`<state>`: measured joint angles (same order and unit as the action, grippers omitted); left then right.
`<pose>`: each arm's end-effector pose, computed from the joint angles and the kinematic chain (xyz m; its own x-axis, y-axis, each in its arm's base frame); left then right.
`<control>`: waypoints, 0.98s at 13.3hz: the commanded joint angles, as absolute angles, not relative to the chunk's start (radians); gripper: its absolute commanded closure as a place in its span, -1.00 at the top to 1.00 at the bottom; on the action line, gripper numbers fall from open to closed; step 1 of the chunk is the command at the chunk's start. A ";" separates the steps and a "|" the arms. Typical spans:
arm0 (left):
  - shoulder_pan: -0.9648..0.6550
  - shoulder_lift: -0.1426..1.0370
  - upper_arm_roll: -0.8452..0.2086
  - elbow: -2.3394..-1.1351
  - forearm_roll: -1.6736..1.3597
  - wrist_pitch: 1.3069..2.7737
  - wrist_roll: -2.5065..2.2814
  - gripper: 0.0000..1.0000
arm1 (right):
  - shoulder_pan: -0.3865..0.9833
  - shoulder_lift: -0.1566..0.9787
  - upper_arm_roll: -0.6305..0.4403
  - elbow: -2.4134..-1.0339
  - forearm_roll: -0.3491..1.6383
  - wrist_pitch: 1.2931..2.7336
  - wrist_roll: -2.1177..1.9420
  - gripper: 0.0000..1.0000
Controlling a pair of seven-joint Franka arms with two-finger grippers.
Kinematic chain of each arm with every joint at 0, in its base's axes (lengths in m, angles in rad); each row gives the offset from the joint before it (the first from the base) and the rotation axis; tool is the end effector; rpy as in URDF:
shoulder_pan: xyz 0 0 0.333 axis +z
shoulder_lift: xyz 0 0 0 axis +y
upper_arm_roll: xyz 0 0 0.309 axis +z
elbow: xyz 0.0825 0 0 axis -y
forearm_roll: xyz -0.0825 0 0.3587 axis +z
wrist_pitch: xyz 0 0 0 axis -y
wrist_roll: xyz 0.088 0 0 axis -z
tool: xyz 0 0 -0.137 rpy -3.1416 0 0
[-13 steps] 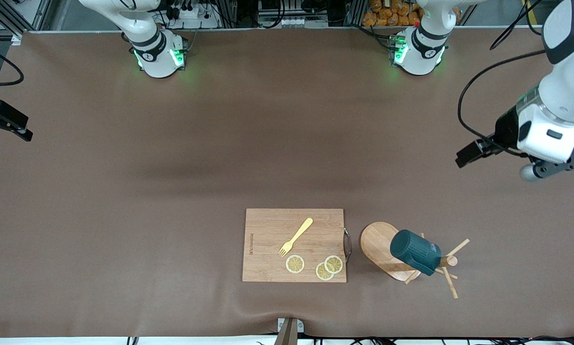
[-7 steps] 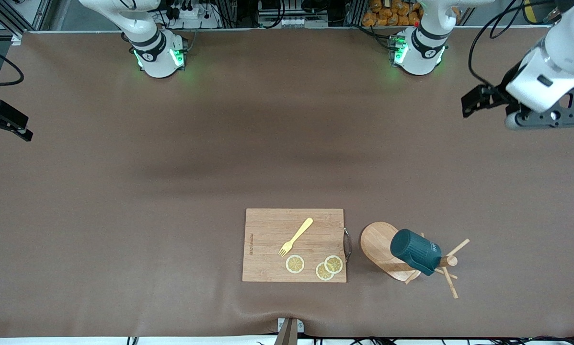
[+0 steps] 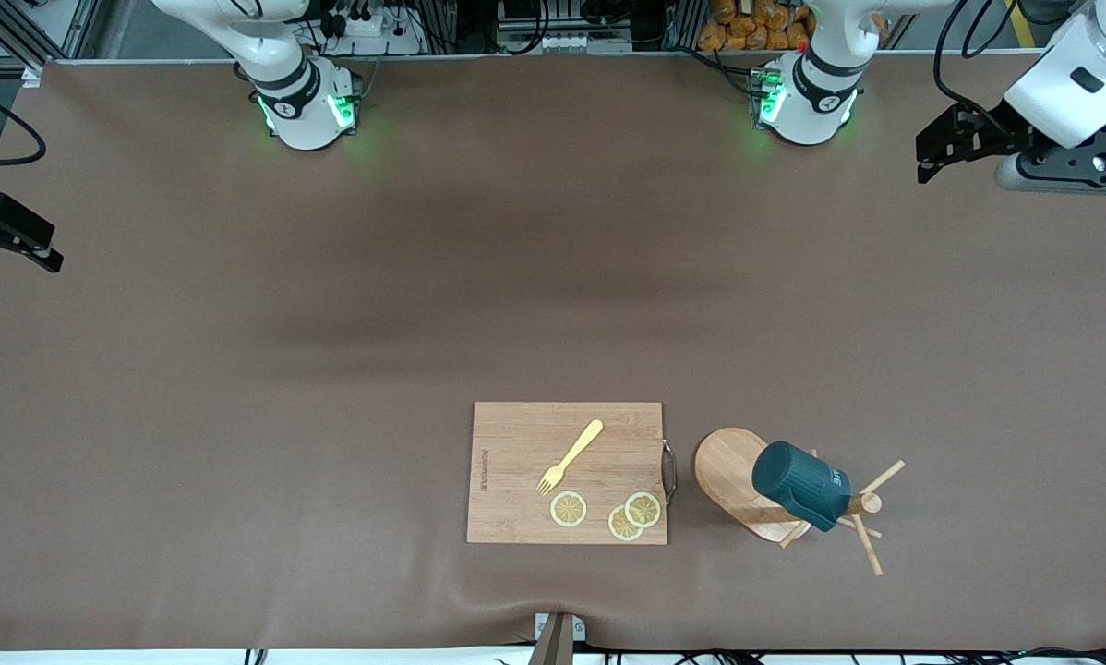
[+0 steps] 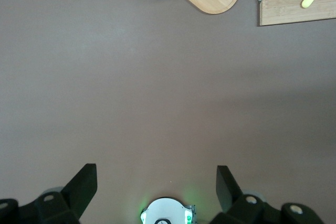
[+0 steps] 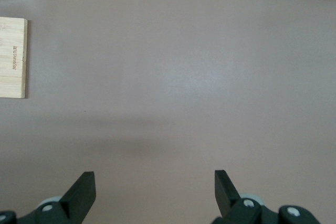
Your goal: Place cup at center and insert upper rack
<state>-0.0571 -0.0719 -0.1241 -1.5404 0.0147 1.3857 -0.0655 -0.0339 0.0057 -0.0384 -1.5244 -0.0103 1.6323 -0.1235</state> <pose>0.4770 -0.0876 0.6218 0.9905 -0.1111 -0.0815 -0.1138 -0.9931 -0.0289 0.5393 -0.0404 0.6113 0.9936 0.0522 0.1000 0.0501 -0.9985 0.0230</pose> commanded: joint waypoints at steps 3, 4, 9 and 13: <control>-0.072 -0.028 -0.120 -1.503 0.025 1.371 -0.060 1.00 | -0.031 0.015 -0.040 -1.502 -0.023 1.618 -0.123 1.00; -0.077 -0.028 -0.121 -1.503 0.025 1.371 -0.061 1.00 | -0.031 0.015 -0.040 -1.502 -0.023 1.618 -0.123 1.00; -0.078 -0.028 -0.121 -1.503 0.023 1.373 -0.069 1.00 | -0.031 0.015 -0.040 -1.502 -0.023 1.618 -0.123 1.00; -0.077 -0.026 -0.121 -1.503 0.023 1.373 -0.071 1.00 | -0.031 0.015 -0.040 -1.502 -0.023 1.618 -0.123 1.00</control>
